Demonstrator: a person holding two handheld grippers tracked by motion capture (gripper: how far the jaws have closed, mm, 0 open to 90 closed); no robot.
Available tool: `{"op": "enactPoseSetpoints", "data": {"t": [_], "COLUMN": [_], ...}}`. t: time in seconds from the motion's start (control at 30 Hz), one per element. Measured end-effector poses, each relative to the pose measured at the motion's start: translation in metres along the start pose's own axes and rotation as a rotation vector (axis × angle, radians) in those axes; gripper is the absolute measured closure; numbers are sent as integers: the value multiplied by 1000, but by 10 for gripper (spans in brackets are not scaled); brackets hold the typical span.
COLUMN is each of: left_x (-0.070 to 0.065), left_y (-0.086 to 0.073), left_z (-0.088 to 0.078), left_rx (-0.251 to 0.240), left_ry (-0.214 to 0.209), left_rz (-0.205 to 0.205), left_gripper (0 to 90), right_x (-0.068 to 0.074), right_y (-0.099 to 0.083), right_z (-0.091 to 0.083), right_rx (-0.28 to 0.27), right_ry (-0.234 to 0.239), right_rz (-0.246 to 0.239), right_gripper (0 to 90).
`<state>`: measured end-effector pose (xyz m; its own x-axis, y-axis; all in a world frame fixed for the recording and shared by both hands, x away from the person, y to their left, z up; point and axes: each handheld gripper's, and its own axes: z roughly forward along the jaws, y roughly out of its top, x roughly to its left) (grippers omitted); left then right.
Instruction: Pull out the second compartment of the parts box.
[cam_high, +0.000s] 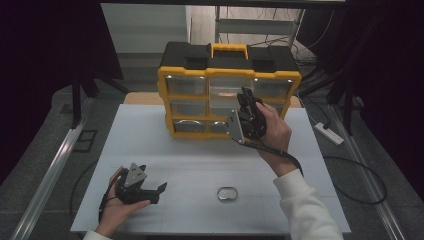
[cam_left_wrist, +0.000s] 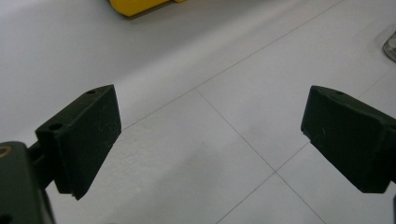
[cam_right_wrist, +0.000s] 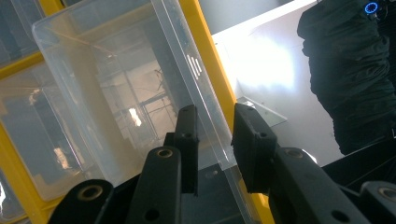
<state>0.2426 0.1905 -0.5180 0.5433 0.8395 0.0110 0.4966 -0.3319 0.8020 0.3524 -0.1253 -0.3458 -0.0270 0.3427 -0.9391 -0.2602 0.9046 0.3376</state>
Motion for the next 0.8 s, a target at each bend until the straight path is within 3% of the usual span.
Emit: {"op": "enactPoseSetpoints", "data": {"t": [0.8], "left_x": [0], "left_y": [0], "left_z": [0], "left_rx": [0], "left_ry": [1], "left_rz": [1], "left_gripper": [56], "right_x": [4], "right_y": [-1], "right_z": [-8], "right_rx": [-9], "right_ry": [-9], "right_rz": [-9], "right_gripper": [714]}}
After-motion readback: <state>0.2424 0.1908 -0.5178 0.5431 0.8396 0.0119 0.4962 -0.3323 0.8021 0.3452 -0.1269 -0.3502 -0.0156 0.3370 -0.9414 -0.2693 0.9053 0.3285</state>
